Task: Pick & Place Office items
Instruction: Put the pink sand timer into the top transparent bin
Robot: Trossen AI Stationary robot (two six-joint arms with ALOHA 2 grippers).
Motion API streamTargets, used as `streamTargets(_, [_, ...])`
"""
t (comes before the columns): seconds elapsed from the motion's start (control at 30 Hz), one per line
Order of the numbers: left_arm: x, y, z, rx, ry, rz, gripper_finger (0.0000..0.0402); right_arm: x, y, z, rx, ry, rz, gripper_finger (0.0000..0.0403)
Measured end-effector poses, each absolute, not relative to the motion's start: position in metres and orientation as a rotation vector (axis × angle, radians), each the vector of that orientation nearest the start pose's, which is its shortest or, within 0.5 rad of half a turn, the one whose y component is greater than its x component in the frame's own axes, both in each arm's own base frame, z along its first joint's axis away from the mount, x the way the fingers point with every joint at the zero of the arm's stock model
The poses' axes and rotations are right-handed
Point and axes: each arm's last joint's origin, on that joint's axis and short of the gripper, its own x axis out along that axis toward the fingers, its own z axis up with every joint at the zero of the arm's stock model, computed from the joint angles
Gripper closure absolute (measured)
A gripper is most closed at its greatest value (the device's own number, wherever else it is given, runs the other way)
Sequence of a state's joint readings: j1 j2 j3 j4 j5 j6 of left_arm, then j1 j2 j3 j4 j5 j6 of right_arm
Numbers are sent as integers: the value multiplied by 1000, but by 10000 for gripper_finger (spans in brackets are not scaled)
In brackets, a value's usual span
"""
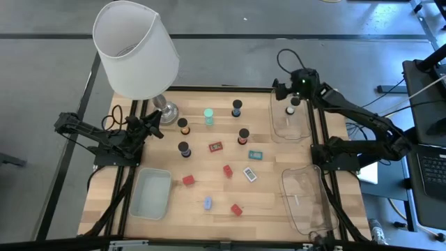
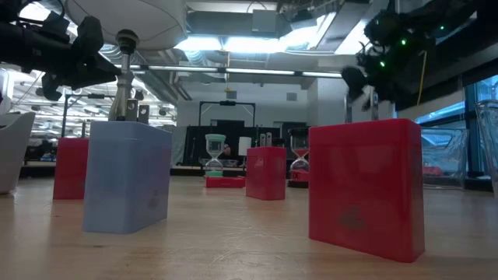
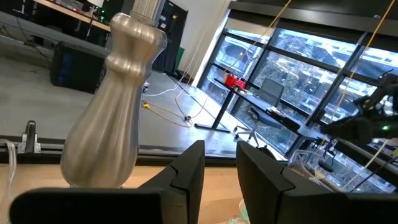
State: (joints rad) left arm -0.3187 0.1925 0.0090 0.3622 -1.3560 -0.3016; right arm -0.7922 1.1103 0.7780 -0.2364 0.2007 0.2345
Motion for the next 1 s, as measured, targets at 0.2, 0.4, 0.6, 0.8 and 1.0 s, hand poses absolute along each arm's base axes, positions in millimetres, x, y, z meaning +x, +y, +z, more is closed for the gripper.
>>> streamTargets(0.2, [90,0,181,-412,-281,1011,313,193,-147,275,374,295,-779,83])
streamTargets(0.4, [90,0,181,-412,-281,1011,313,225,-125,276,282,233,-646,89])
streamTargets(0.6, [90,0,181,-412,-281,1011,313,258,-105,255,234,295,-422,77])
streamTargets(0.8, [90,0,181,-412,-281,1011,313,271,-86,235,236,421,-322,37])
streamTargets(1.0, [90,0,181,-412,-281,1011,313,278,-68,224,168,501,-245,5])
